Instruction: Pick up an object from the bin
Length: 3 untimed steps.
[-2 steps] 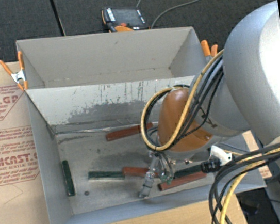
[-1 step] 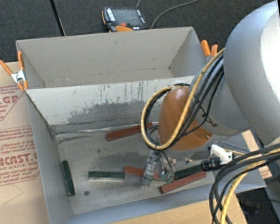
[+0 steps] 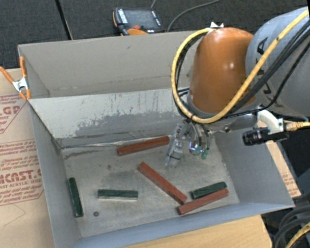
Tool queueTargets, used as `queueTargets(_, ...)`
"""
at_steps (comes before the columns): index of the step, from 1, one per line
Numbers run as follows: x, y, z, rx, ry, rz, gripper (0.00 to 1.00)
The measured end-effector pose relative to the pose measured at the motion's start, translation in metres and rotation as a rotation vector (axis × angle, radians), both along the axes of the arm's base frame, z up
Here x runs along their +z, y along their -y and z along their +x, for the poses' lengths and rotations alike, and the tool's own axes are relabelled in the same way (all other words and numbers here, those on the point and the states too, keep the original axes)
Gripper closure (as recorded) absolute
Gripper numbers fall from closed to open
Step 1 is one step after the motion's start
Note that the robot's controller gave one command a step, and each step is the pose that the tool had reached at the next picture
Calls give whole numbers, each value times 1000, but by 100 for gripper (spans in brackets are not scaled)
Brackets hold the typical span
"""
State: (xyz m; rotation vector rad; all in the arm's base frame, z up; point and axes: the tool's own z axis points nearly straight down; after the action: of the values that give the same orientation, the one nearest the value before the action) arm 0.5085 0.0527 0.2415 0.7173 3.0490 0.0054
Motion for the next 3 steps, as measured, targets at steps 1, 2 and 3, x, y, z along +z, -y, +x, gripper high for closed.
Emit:
queueTargets(1, -61, -11, 5, -262, -13, -1, 100)
queueTargets(2, -60, -11, 5, -261, -11, -1, 0)
queueTargets(3, -161, -38, -23, -525, -15, -1, 0)
